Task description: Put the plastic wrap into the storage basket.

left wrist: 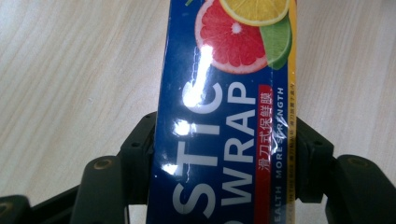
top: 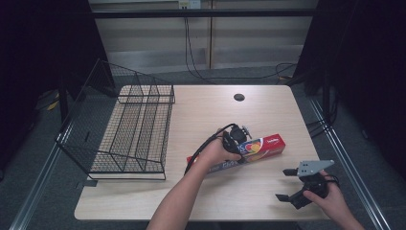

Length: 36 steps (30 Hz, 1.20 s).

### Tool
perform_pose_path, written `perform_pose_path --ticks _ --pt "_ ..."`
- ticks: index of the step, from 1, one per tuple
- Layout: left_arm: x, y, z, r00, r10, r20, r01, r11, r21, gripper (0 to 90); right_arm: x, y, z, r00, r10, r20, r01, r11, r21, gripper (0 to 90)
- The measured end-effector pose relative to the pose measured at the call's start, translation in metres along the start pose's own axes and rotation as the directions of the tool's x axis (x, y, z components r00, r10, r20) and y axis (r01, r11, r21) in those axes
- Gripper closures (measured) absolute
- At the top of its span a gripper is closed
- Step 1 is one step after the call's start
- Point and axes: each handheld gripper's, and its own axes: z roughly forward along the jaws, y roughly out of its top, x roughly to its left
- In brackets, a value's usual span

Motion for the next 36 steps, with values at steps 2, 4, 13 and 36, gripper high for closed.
perform_pose_path --ticks 2,4,13,36 --pt "-0.001 0.003 0.003 0.9997 0.016 -0.017 -0.015 0.9998 0.009 37.1 0.0 0.001 0.0 1.0 -0.001 -0.001 0.001 1.0 -0.001 3.5" --pt "-0.003 0.006 0.006 0.9994 0.022 -0.025 -0.022 0.9996 0.016 36.5 0.001 0.001 0.0 1.0 0.0 0.0 0.0 1.0 0.001 3.5" --pt "-0.006 0.013 0.006 0.9986 0.034 -0.041 -0.032 0.9984 0.046 41.8 0.0 0.0 -0.001 1.0 0.0 0.002 0.0 1.0 0.0 3.5" --pt "0.013 0.013 -0.065 0.9904 -0.112 -0.081 0.116 0.9921 0.047 41.7 -0.001 0.0 -0.001 1.0 0.003 0.001 -0.003 1.0 -0.002 3.5"
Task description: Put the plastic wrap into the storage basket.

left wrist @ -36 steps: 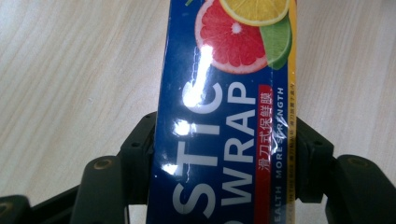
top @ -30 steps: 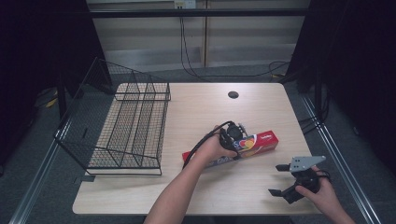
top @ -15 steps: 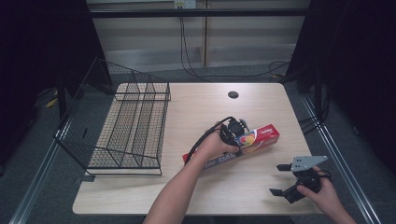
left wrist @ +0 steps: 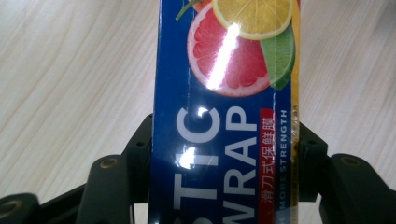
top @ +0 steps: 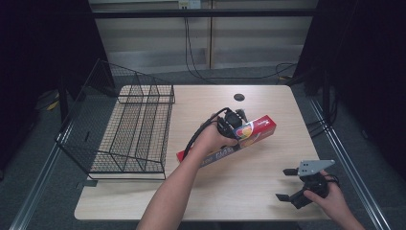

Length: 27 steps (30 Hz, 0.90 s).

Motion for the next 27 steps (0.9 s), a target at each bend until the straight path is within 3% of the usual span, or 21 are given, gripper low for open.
perform_pose_path --ticks 2,8,10,12,27 --pt "0.001 -0.001 -0.003 0.9999 0.007 -0.01 -0.007 1.0 0.002 41.7 0.0 0.0 0.0 1.0 0.0 0.0 0.0 1.0 -0.002 3.5" --pt "0.007 -0.006 -0.018 0.9993 -0.034 -0.012 0.034 0.9994 -0.002 41.7 0.0 0.0 0.0 1.0 0.0 0.0 0.0 1.0 -0.002 3.4" --pt "0.009 -0.006 -0.02 0.9995 -0.025 -0.018 0.025 0.9997 0.004 41.7 0.0 0.0 0.0 1.0 0.0 0.0 0.0 1.0 -0.002 3.4" --pt "0.01 -0.007 -0.025 0.9988 -0.044 -0.019 0.044 0.999 0.005 41.7 0.0 0.0 0.001 1.0 -0.006 0.001 0.006 1.0 -0.002 3.5" --pt "0.019 -0.013 -0.063 0.9943 -0.087 -0.062 0.087 0.9962 -0.008 41.6 0.0 0.001 0.0 1.0 -0.004 -0.001 0.004 1.0 -0.008 3.4"
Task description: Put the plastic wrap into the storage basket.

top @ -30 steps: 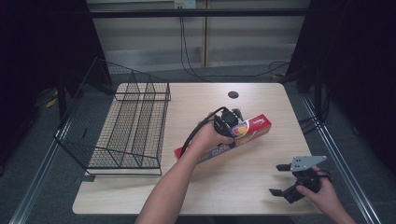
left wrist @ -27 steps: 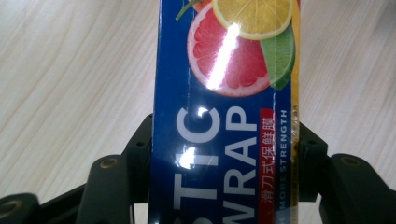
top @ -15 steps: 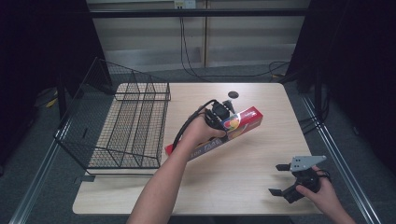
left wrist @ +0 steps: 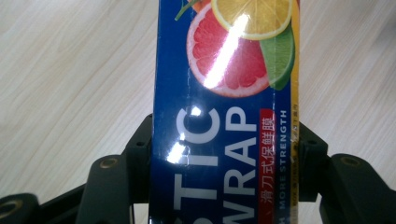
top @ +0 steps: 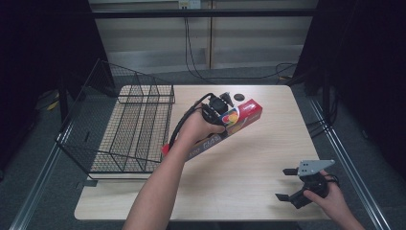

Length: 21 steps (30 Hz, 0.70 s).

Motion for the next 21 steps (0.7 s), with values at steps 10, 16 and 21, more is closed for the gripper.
perform_pose_path --ticks 10,16,21 --pt "0.0 0.001 -0.016 0.9995 -0.03 0.002 0.03 0.9995 -0.013 41.7 0.0 0.0 0.0 1.0 -0.002 -0.003 0.002 1.0 0.0 3.4" --pt "-0.006 0.008 -0.017 0.9994 -0.03 0.019 0.03 0.9995 -0.011 41.6 0.0 0.001 0.001 1.0 -0.004 -0.005 0.004 1.0 0.005 3.4" --pt "-0.012 0.021 -0.023 0.9997 -0.013 0.019 0.013 0.9999 -0.008 41.6 0.001 0.001 0.001 1.0 -0.004 -0.005 0.004 1.0 0.003 3.4"
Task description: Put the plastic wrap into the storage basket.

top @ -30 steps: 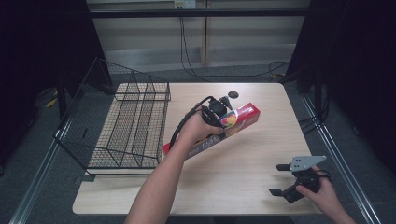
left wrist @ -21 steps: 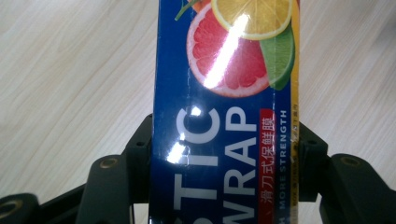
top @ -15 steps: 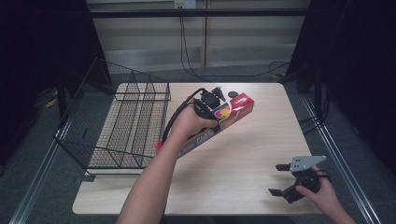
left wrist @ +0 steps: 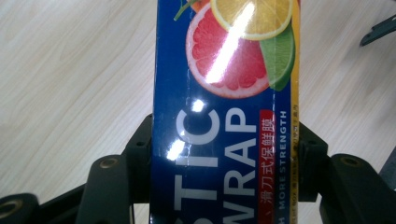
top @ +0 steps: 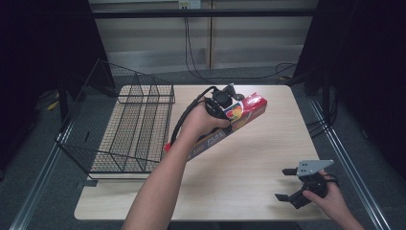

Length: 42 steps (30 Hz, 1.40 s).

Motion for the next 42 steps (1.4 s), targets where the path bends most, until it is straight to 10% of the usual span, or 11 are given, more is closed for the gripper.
perform_pose_path --ticks 12,42 --pt "-0.004 0.016 -0.023 0.9998 -0.004 -0.021 0.005 0.9998 0.019 41.6 0.0 -0.001 -0.001 1.0 0.002 -0.004 -0.003 1.0 -0.003 3.5" --pt "0.03 -0.02 -0.079 0.9832 -0.14 -0.117 0.141 0.99 -0.002 41.5 0.0 0.0 0.0 1.0 0.0 -0.009 0.0 1.0 0.003 3.4"
